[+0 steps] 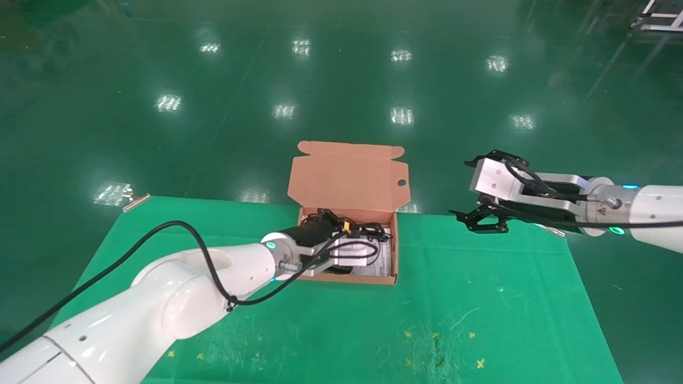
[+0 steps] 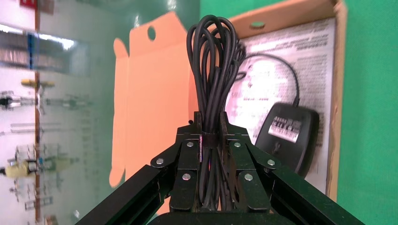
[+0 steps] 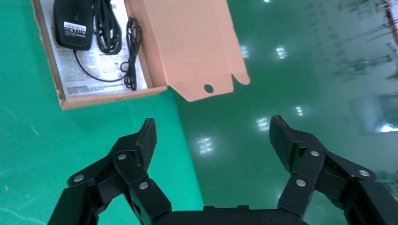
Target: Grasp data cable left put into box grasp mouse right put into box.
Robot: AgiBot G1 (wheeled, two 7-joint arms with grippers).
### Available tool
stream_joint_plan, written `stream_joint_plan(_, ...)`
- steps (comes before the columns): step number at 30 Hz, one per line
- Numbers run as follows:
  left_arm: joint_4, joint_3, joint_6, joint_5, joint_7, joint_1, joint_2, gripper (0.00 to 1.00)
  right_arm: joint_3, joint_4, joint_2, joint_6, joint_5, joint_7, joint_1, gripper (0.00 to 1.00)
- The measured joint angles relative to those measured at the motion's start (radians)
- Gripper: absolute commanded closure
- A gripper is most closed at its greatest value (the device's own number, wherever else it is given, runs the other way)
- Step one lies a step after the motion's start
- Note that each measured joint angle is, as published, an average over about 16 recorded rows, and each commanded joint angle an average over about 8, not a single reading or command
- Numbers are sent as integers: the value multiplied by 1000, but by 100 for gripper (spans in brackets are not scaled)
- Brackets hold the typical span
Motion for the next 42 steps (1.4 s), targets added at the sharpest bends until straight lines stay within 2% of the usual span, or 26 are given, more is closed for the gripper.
stream_joint_plan(4,27,45,-25,-47,10,-10,3,6,-5,70,38,12,-20,49,-11,0)
stream_joint_plan(5,32,53,-29,-55,11,-12,4,0,-7,82,45,14,-23,58,-13,0)
stream_joint_plan(18,11,63,-34,-75,-1,-33,-18,0,-6,103,46,25,-33,66,-6,0)
stream_joint_plan(30,-65,16,-59,-53,-60,-113,-63,0,12,82,-2,32,-71,15,114,0)
stream_joint_plan(36,-88,-19,-40,-70,-78,-127,-90,0,21,76,-10,5,-86,-3,157,0)
stream_joint_plan(42,-110,-68,29,-151,-77,-105,-132,0,49,87,-1,-48,-55,5,140,0)
